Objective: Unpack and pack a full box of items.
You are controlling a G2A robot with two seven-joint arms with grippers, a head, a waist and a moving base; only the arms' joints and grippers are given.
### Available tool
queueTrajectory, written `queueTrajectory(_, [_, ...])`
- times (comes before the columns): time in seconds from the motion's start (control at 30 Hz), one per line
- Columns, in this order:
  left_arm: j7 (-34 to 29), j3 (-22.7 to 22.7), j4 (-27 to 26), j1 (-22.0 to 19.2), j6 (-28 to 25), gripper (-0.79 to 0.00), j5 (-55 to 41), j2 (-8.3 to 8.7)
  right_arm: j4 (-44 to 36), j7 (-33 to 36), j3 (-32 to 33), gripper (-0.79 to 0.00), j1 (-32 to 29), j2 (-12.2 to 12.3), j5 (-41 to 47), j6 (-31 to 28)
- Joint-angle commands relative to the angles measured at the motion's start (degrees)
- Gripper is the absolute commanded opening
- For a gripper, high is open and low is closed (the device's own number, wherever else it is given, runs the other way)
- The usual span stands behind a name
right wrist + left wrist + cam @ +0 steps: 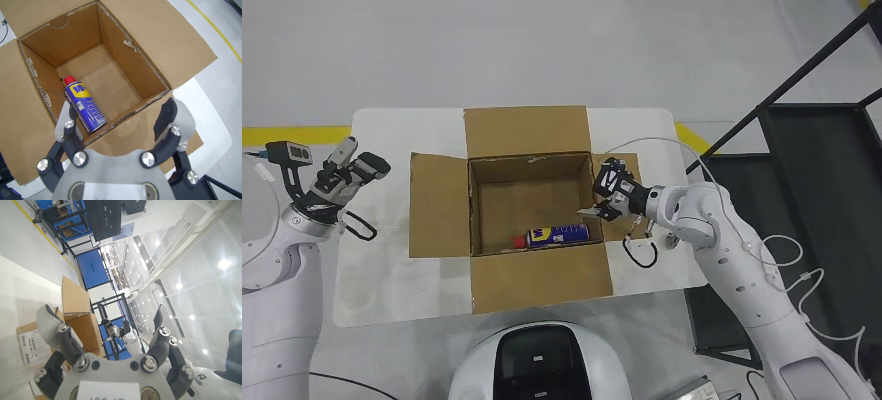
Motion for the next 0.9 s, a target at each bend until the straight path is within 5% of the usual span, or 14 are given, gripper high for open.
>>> queueTrajectory(0.0, [0.00,0.00,0.00,0.00,0.00,0.000,0.00,0.00,0.00,0.00,0.00,0.000,0.00,0.00,0.00,0.00])
queueTrajectory(0.63, [0.00,0.00,0.00,0.00,0.00,0.000,0.00,0.00,-0.68,0.03,-0.47,0.000,0.14,-0.05,-0.56,0.14])
queueTrajectory(0.87, [0.00,0.00,0.00,0.00,0.00,0.000,0.00,0.00,-0.89,8.30,-8.54,0.000,7.74,-1.29,-0.55,-2.79])
